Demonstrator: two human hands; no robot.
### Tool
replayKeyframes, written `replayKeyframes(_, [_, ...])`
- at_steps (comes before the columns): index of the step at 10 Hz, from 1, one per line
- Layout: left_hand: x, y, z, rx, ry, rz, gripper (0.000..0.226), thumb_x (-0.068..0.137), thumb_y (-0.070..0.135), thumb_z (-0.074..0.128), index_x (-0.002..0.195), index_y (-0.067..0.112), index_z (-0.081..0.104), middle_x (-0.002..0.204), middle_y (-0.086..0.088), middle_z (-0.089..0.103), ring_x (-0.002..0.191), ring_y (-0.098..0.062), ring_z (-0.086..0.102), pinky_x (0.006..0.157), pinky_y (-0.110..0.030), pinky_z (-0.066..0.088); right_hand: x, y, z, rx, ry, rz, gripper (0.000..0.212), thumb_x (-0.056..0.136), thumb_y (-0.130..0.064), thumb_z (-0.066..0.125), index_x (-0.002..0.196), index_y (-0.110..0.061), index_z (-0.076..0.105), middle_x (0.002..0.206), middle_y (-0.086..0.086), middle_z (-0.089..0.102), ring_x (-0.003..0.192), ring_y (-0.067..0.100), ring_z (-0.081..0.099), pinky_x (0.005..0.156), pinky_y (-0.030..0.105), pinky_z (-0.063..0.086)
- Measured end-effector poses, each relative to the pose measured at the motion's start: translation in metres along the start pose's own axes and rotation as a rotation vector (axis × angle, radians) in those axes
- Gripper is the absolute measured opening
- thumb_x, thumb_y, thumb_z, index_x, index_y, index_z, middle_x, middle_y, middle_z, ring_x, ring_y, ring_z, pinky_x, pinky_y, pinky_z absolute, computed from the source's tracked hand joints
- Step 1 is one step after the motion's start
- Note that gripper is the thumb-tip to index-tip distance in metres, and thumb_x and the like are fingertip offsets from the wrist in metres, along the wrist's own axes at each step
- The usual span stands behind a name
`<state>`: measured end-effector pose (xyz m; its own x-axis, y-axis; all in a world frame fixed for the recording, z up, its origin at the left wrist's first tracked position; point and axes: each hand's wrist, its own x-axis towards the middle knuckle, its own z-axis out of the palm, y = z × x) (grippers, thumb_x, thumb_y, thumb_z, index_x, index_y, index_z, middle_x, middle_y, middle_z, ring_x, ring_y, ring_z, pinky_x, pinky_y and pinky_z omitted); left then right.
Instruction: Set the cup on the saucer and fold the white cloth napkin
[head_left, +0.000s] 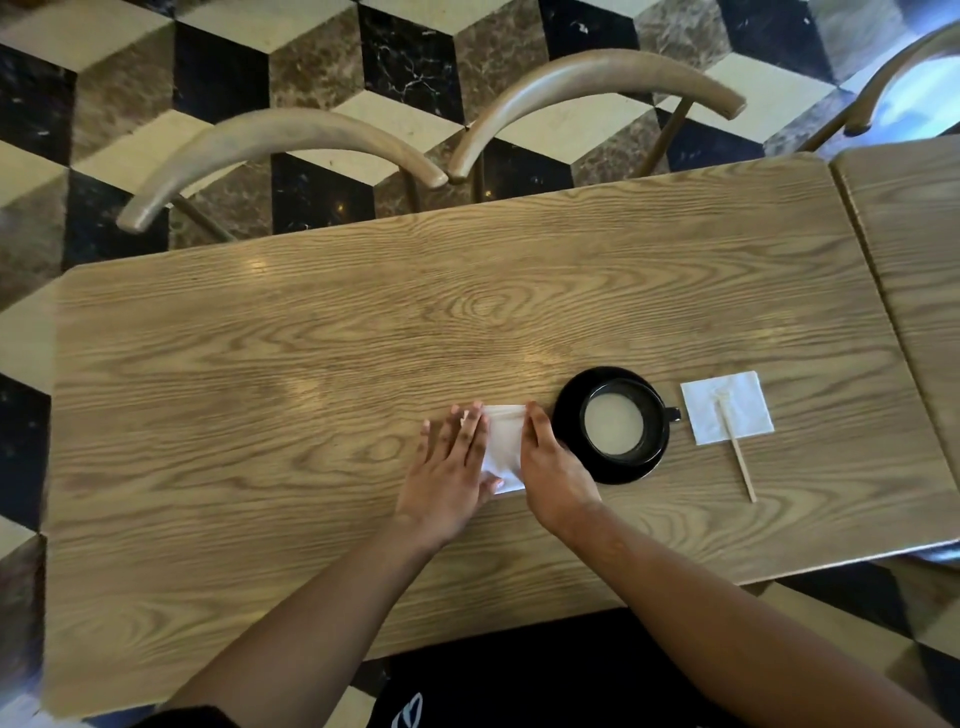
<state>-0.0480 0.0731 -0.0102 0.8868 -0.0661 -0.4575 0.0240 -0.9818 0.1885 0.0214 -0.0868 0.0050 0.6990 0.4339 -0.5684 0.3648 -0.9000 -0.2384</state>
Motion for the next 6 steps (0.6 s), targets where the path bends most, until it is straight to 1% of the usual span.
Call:
replayKeyframes(1, [-0.002,-0.002,-0.001,-0.022,0.039,0.011,0.086,0.101,0.059,0.035,0.162,0.011,-0.003,0.171,-0.004,-0.012,0.157,-0.031,-0.01,0.127,-0.057,0.002,-0.007,-0.004,-0.01,0.031,0.01,0.002,0.091,0.088,0.007,0.055,0.159,-0.002,-0.002,0.168,0.002,-0.017,0.113,0.028,0.062,0.09,0.041,0.057])
replayKeyframes(2, [-0.014,0.002,-0.002,-0.082,0.146,-0.027,0.077,0.099,0.058,0.035,0.156,0.006,0.031,0.168,-0.018,0.022,0.155,-0.037,0.022,0.123,-0.058,0.026,-0.022,0.001,-0.005,0.127,0.14,-0.055,0.074,0.094,-0.009,0.052,0.159,-0.004,0.015,0.171,0.004,0.0,0.138,0.027,0.048,0.108,0.041,0.049])
replayKeyframes(3, [-0.032,0.01,0.001,-0.102,0.217,-0.028,0.07,0.1,0.052,0.037,0.15,0.004,0.042,0.161,-0.023,0.036,0.149,-0.039,0.036,0.121,-0.057,0.032,-0.04,0.008,0.005,0.11,0.235,-0.111,0.065,0.095,-0.023,0.05,0.154,-0.003,0.033,0.17,0.007,0.014,0.142,0.023,0.044,0.112,0.039,0.046])
replayKeyframes(4, [-0.058,0.025,0.011,-0.137,0.243,-0.046,0.067,0.097,0.045,0.044,0.151,0.005,0.041,0.159,-0.024,0.039,0.148,-0.036,0.033,0.121,-0.05,0.02,-0.073,0.019,0.018,0.08,0.267,-0.148,0.06,0.093,-0.03,0.045,0.147,-0.005,0.044,0.163,0.01,0.031,0.141,0.024,0.045,0.114,0.04,0.044])
replayKeyframes(5, [-0.073,0.035,0.018,-0.163,0.217,-0.084,0.067,0.095,0.045,0.045,0.15,0.006,0.041,0.158,-0.022,0.041,0.147,-0.036,0.035,0.119,-0.047,0.019,-0.089,0.028,0.027,0.043,0.242,-0.141,0.06,0.092,-0.033,0.043,0.146,-0.006,0.045,0.159,0.011,0.038,0.142,0.027,0.044,0.114,0.044,0.043])
replayKeyframes(6, [-0.087,0.054,0.031,-0.138,0.203,-0.079,0.064,0.092,0.047,0.044,0.143,0.008,0.049,0.148,-0.019,0.054,0.134,-0.035,0.055,0.114,-0.048,0.037,-0.107,0.047,0.041,0.028,0.245,-0.098,0.061,0.088,-0.036,0.046,0.139,-0.005,0.053,0.153,0.011,0.046,0.14,0.028,0.048,0.113,0.046,0.045])
